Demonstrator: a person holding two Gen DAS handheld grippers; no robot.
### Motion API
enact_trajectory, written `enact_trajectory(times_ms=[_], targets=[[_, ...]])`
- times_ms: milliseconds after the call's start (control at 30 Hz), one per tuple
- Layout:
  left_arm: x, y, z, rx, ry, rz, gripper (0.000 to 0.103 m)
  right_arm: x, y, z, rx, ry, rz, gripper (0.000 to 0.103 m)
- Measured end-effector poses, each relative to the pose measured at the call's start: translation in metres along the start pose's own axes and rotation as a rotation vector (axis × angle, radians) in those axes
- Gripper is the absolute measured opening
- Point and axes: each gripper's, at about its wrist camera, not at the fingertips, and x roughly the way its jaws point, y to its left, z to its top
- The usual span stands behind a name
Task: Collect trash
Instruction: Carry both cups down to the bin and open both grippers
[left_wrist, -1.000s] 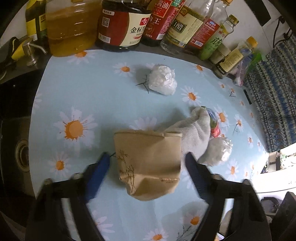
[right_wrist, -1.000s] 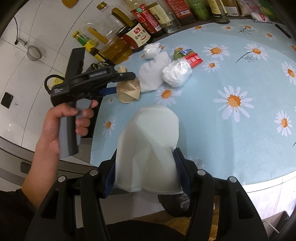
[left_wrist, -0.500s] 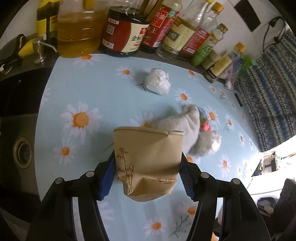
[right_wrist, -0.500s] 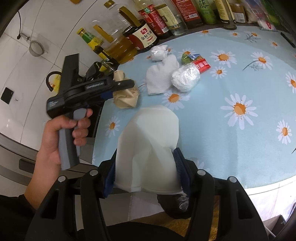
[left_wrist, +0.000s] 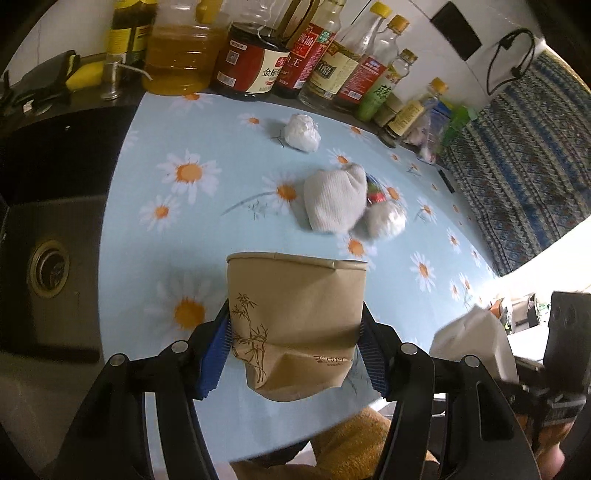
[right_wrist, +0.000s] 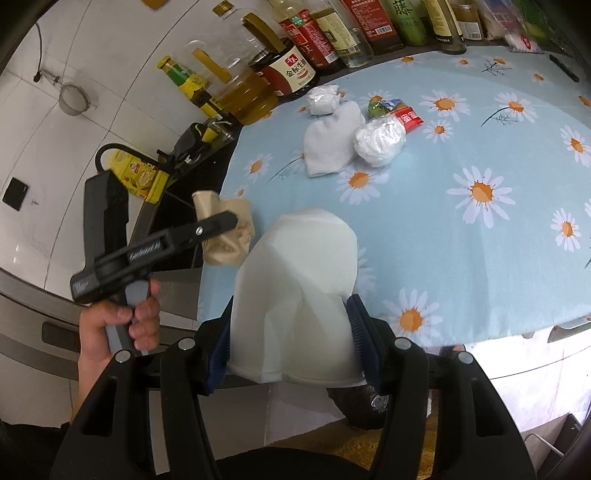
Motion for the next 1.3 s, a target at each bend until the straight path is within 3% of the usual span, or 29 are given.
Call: enact_trajectory(times_ms=[267,467,767,1300], targets=[[-0.019,-0.002,-0.050,-0.017,0.003,-0.049,0.060,0.003,0.008,-0.029,-0.008,0.052,-0.008,0.058],[-0.020,0.002,-0.085,-0.082,0.029,-0.131,0.060,0.008,0.008,-0.048,-0.014,0.087,-0.012,0.058],[-0.021,0.000,-0.118,-0.090,0.067,-0.116,0.060,0.016,0.001,-0.070,-0.012,0.116,0.002,0.058],[0.013,-0.003,-0.179,-0.084,0.264,-0.085,0.060,0.047,-0.009,-0.102,-0.029,0.255,0.015,0.058]])
